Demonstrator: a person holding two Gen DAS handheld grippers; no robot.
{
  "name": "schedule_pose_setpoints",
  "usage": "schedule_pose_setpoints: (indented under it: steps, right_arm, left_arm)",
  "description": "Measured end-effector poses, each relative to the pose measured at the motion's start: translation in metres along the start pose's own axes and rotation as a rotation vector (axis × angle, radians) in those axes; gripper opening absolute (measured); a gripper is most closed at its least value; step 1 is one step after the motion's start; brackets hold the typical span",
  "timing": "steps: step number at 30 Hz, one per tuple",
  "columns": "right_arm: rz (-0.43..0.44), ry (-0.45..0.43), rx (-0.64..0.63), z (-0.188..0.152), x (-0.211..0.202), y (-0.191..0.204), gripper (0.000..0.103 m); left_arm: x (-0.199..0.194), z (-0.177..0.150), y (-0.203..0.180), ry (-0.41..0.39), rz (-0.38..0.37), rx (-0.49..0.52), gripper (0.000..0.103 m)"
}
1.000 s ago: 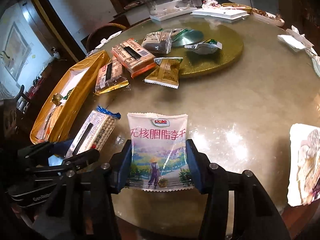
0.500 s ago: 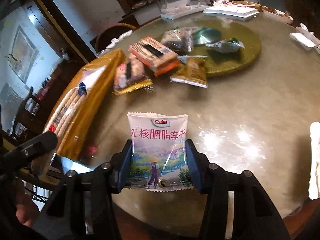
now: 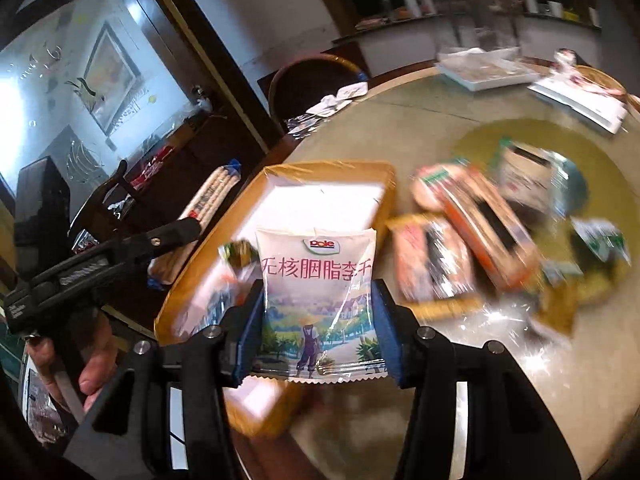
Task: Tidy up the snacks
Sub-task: 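Place both packets into the white tray and open both grippers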
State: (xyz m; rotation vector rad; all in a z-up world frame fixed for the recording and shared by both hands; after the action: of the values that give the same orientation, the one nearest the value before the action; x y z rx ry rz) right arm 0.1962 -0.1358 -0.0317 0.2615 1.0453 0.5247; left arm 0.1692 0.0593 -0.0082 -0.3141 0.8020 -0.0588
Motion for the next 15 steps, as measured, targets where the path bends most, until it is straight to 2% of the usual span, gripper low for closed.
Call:
schedule_pose_setpoints:
  steps: [5, 7, 9, 12, 15]
  right_arm:
    - [-0.032, 0.063, 0.036, 0.032, 0.062, 0.003, 0.053]
    - [-0.091, 0.078, 0.015, 0.037, 0.082, 0.006, 0.053]
    - [-0.105, 0.103, 0.002, 0.038, 0.102, 0.010, 0.053]
    - [-0.123, 0.128, -0.004, 0.039, 0.121, 0.013, 0.053]
    - [-0.184, 0.152, -0.023, 0.038, 0.136, 0.010, 0.056]
  left_arm:
    - [0.054, 0.031, 0.019, 0.090, 0.047, 0.006, 0.054]
    - [0.074, 0.034, 0.026, 0.151, 0.059, 0.012, 0.054]
    - [0.092, 0.034, 0.033, 0.189, 0.080, 0.018, 0.054]
    - [0.107, 0.034, 0.037, 0.225, 0.133, 0.045, 0.054]
    - [0.119, 0.029, 0.042, 0.273, 0.142, 0.059, 0.054]
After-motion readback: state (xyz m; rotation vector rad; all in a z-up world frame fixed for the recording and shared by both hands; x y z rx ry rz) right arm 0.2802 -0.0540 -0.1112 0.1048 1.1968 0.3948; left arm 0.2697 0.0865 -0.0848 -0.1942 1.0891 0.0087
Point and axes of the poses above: each gripper's, at about its wrist camera, not at the fingertips, and x roughly the way its jaws point, y to its left, z to its top, the point moved 4 cm from there along x, roughly the way its jaws point, and after that the axes turned 4 degrees about x, right-handed, at the moved point
